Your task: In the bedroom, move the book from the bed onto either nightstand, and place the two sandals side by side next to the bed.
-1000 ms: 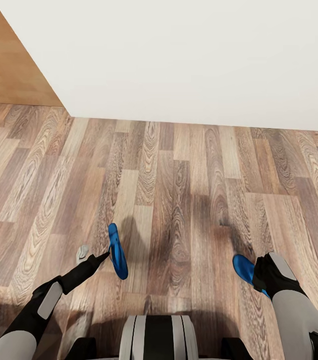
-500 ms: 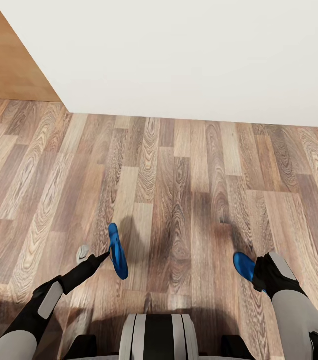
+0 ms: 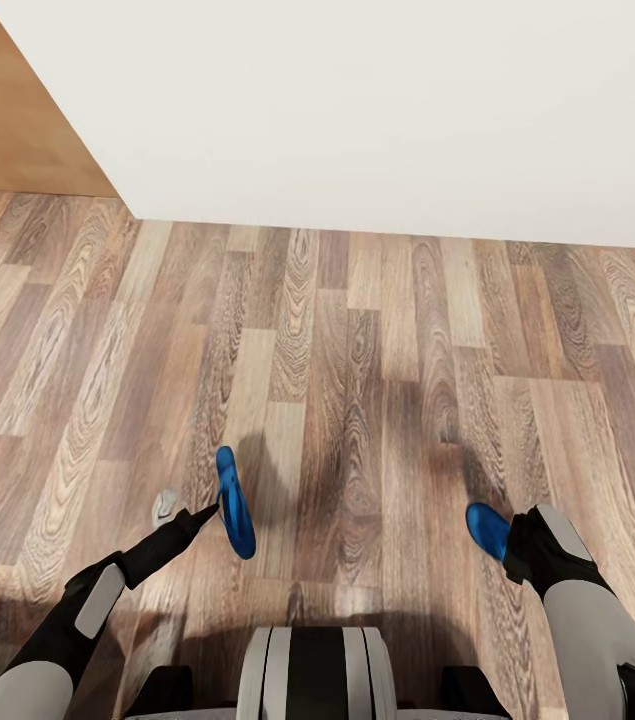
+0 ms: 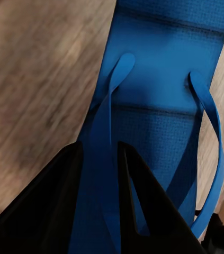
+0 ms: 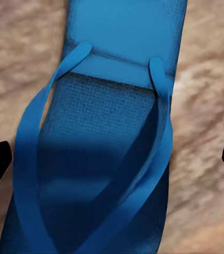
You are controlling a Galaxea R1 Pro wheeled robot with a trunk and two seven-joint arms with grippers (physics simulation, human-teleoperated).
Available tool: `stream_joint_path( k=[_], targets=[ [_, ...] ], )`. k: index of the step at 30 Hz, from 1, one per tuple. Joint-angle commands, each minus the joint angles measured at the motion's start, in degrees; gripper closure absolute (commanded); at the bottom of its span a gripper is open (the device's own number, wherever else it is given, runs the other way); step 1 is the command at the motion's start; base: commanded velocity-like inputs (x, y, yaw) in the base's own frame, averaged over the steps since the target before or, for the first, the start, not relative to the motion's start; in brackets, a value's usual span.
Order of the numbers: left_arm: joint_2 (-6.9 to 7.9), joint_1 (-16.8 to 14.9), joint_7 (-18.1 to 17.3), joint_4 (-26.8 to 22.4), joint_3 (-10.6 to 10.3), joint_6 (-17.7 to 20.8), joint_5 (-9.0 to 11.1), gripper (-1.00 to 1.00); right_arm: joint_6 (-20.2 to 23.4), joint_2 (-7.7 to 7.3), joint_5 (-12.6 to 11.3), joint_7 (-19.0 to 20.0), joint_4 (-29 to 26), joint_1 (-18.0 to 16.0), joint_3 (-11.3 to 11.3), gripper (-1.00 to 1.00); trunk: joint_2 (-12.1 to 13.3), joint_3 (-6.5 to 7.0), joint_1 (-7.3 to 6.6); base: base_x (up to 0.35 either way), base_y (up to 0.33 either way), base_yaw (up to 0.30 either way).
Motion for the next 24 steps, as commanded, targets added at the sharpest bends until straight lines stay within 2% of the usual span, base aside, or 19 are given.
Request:
stream_joint_path(
  k=[1, 11, 12, 24],
  targets=[
    [0.00, -0.02, 0.15, -0.01, 0.07, 0.34, 0.27, 1.00, -0.36, 0.00, -0.47, -0.06, -0.06, -0.02, -0.03, -1.00, -0.01, -0.03, -0.01, 0.000, 0.000, 0.000],
    [0.00, -0.02, 0.15, -0.01, 0.07, 0.34, 0.19, 1.00, -0.35, 0.00, -0.47, -0.06, -0.05, -0.01, -0.03, -1.00, -0.01, -0.03, -0.01, 0.000, 0.000, 0.000],
    [0.00, -0.02, 0.15, -0.01, 0.07, 0.34, 0.21, 1.00, -0.35, 0.00, -0.47, -0.06, -0.05, -0.01, -0.03, 1.00, -0.01, -0.03, -0.01, 0.000, 0.000, 0.000],
    [0.00, -0.02, 0.15, -0.01, 0.07, 0.34, 0.22, 1.00, -0.35, 0.00, -0.47, -0.06, -0.05, -0.02, -0.03, 1.00, -0.01, -0.03, -0.01, 0.000, 0.000, 0.000]
  ],
)
